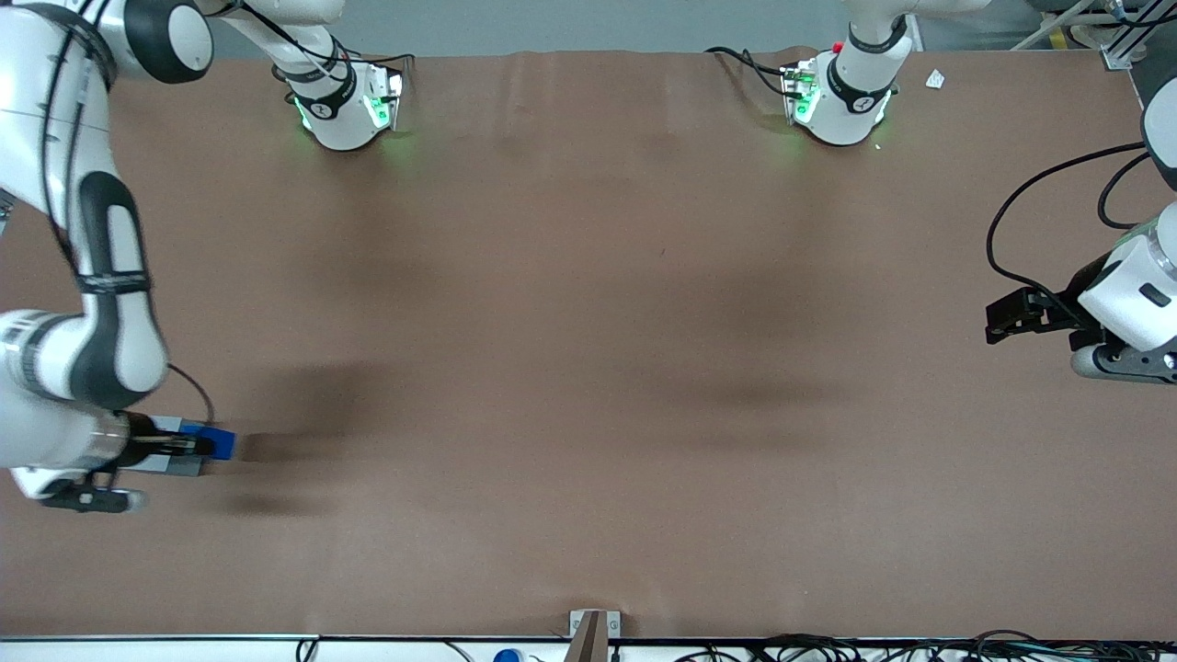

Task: Insert blue part into gray base with right arm
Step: 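Carry the blue block over the gray base's square recess, then lower the blue block into the gray base recess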

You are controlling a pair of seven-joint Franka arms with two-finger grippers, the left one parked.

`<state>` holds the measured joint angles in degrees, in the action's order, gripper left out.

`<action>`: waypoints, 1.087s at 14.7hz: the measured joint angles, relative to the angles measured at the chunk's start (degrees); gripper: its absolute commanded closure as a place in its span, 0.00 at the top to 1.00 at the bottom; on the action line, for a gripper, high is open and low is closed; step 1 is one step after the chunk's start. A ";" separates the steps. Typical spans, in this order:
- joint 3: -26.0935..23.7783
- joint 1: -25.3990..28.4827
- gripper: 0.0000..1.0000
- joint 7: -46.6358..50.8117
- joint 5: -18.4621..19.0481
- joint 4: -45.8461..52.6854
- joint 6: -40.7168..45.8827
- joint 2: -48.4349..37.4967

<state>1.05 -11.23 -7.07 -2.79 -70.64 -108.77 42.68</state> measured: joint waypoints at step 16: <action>-0.36 -5.66 0.00 -6.54 -0.08 2.66 -2.02 1.99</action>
<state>0.69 -16.88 -13.61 -2.88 -67.98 -110.79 44.67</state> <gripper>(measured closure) 0.493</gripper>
